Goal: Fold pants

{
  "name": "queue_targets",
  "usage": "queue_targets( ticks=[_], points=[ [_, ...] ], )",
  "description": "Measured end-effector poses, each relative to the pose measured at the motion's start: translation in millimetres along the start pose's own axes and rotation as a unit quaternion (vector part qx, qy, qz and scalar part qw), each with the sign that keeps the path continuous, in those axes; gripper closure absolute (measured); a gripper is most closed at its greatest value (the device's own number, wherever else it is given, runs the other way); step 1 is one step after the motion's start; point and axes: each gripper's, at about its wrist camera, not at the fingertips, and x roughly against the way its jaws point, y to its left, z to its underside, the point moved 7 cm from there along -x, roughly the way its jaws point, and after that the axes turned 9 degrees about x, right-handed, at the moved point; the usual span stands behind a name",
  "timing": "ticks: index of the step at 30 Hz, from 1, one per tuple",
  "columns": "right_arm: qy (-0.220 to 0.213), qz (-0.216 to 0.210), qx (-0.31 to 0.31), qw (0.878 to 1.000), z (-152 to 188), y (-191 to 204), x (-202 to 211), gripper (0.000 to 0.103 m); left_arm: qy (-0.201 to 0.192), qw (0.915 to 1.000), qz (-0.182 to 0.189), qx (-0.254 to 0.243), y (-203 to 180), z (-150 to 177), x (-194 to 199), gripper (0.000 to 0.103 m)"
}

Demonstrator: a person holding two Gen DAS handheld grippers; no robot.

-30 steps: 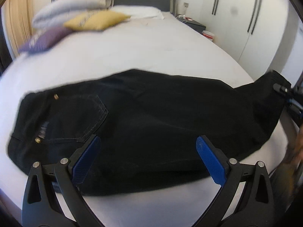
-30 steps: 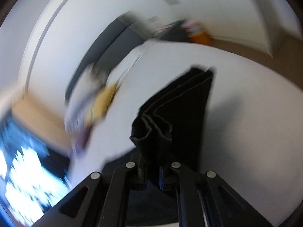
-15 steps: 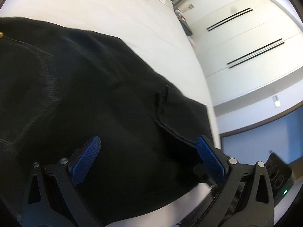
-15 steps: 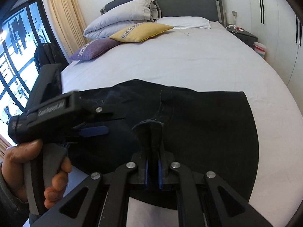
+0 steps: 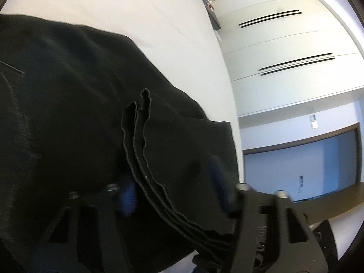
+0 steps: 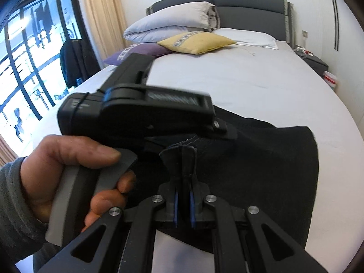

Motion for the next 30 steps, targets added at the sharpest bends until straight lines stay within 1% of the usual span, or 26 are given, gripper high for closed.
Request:
queue_targets(
  ticks=[1, 4, 6, 8, 10, 11, 12, 13, 15, 16, 18, 20, 22, 23, 24, 26, 27, 28, 29, 30],
  points=[
    [-0.001, -0.002, 0.004, 1.000, -3, 4, -4, 0.094, -0.003, 1.0000, -0.007, -0.003, 4, -2, 5, 0.072],
    [0.002, -0.013, 0.008, 1.000, -6, 13, -18, 0.091, -0.013, 0.9993, -0.034, -0.009, 7, 7, 9, 0.072],
    [0.029, -0.025, -0.001, 0.999, 1, 15, -35, 0.089, -0.018, 0.9983, -0.055, -0.006, 18, 5, 13, 0.072],
    [0.059, -0.060, -0.042, 0.996, 12, 9, -47, 0.084, -0.020, 0.9984, -0.052, -0.006, 26, 6, 16, 0.072],
    [0.065, -0.088, -0.065, 0.992, 20, 5, -42, 0.074, -0.028, 0.9975, -0.062, -0.019, 28, 9, 20, 0.072],
    [0.064, -0.100, -0.070, 0.990, 23, 5, -38, 0.057, -0.030, 0.9970, -0.067, -0.024, 27, 12, 19, 0.072],
    [0.061, -0.124, -0.076, 0.987, 26, 5, -30, 0.045, -0.033, 0.9967, -0.070, -0.027, 28, 15, 22, 0.072],
    [0.055, -0.142, -0.084, 0.985, 29, 2, -20, 0.042, -0.037, 0.9963, -0.071, -0.030, 29, 17, 25, 0.072],
    [0.040, -0.164, -0.109, 0.980, 29, -9, -2, 0.041, -0.046, 0.9957, -0.074, -0.029, 31, 22, 26, 0.074],
    [0.033, -0.174, -0.124, 0.976, 26, -17, 5, 0.041, -0.054, 0.9952, -0.077, -0.027, 34, 21, 33, 0.075],
    [-0.005, -0.172, -0.166, 0.971, 11, -51, 24, 0.040, -0.065, 0.9940, -0.085, -0.026, 39, 23, 45, 0.075],
    [-0.030, -0.164, -0.201, 0.965, -3, -84, 31, 0.039, -0.079, 0.9909, -0.104, -0.032, 41, 26, 55, 0.075],
    [-0.051, -0.169, -0.250, 0.952, -16, -124, 28, 0.039, -0.106, 0.9851, -0.127, -0.048, 38, 30, 74, 0.075],
    [-0.059, -0.178, -0.272, 0.944, -22, -141, 24, 0.039, -0.123, 0.9821, -0.127, -0.064, 30, 33, 85, 0.075],
    [-0.067, -0.199, -0.293, 0.933, -30, -155, 15, 0.039, -0.134, 0.9803, -0.122, -0.079, 20, 35, 91, 0.075],
    [-0.060, -0.219, -0.321, 0.919, -34, -175, -6, 0.039, -0.142, 0.9790, -0.093, -0.113, -8, 42, 91, 0.074],
    [-0.049, -0.237, -0.333, 0.911, -35, -181, -22, 0.039, -0.136, 0.9786, -0.088, -0.127, -17, 45, 85, 0.074],
    [-0.036, -0.267, -0.339, 0.901, -34, -182, -41, 0.039, -0.117, 0.9790, -0.088, -0.142, -24, 50, 70, 0.074],
    [-0.025, -0.275, -0.341, 0.899, -32, -185, -52, 0.039, -0.098, 0.9794, -0.095, -0.149, -24, 54, 58, 0.074],
    [-0.002, -0.262, -0.342, 0.902, -25, -190, -70, 0.040, -0.078, 0.9792, -0.106, -0.154, -23, 59, 38, 0.074]
  ],
)
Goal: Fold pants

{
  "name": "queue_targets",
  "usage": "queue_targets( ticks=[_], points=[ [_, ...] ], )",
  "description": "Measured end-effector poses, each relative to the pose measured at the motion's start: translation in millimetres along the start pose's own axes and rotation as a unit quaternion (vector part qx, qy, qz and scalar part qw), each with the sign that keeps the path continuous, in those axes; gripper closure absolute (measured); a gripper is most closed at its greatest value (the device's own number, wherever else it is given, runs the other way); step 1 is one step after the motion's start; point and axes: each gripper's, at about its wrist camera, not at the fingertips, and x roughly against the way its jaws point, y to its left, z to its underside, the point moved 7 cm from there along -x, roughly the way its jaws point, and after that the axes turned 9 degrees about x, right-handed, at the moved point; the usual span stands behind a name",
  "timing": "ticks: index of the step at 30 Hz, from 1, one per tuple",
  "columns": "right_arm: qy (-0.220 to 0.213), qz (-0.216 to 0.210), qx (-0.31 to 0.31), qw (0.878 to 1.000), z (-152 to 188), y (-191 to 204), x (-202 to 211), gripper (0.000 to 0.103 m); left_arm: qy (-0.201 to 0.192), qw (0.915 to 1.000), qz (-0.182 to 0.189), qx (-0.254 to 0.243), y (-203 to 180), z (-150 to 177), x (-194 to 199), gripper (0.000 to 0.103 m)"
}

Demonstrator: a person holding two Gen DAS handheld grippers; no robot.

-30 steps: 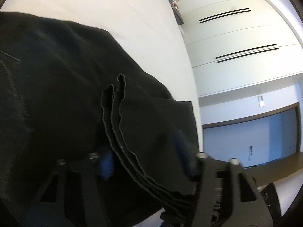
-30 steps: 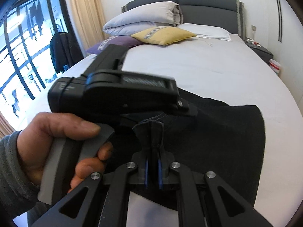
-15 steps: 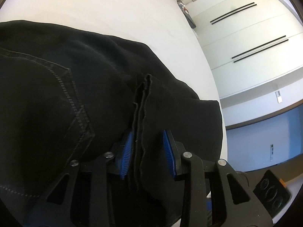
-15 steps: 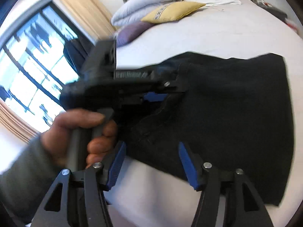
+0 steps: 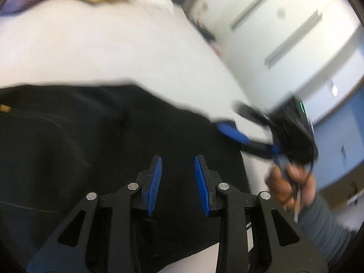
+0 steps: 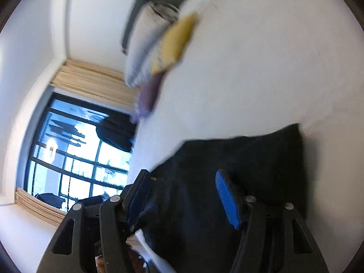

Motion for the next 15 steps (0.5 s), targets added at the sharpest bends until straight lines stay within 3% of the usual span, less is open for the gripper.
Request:
queue_targets(
  ticks=[1, 3, 4, 7, 8, 9, 10, 13, 15],
  points=[
    [0.009, 0.021, -0.010, 1.000, -1, -18, -7, 0.042, 0.019, 0.9997, -0.011, -0.008, 1, 9, -14, 0.074],
    [0.000, 0.027, -0.033, 0.999, -11, -41, -6, 0.070, 0.037, 0.9983, -0.037, -0.025, 10, 31, -32, 0.075],
    [-0.017, 0.040, -0.047, 0.998, -18, -52, 2, 0.070, 0.025, 0.9986, -0.035, -0.030, 12, 35, -30, 0.075],
    [-0.040, 0.061, -0.062, 0.995, -20, -60, 27, 0.057, 0.016, 0.9996, -0.019, -0.012, 15, 45, -13, 0.075],
    [-0.036, 0.046, -0.054, 0.997, -17, -49, 32, 0.050, 0.014, 0.9998, -0.014, -0.009, 15, 46, -11, 0.074],
    [-0.031, 0.019, -0.035, 0.999, -11, -30, 37, 0.049, 0.010, 0.9999, -0.010, -0.006, 16, 48, -5, 0.074],
    [-0.026, -0.016, -0.019, 0.999, 0, -9, 42, 0.049, 0.005, 0.9999, -0.008, -0.004, 19, 50, 2, 0.074],
    [-0.005, -0.105, -0.004, 0.994, 47, 29, 43, 0.033, -0.004, 0.9999, 0.005, 0.013, 22, 62, 3, 0.074],
    [0.024, -0.103, -0.002, 0.994, 78, 20, 32, 0.029, -0.010, 0.9997, 0.010, 0.022, 26, 67, 6, 0.075]
  ],
)
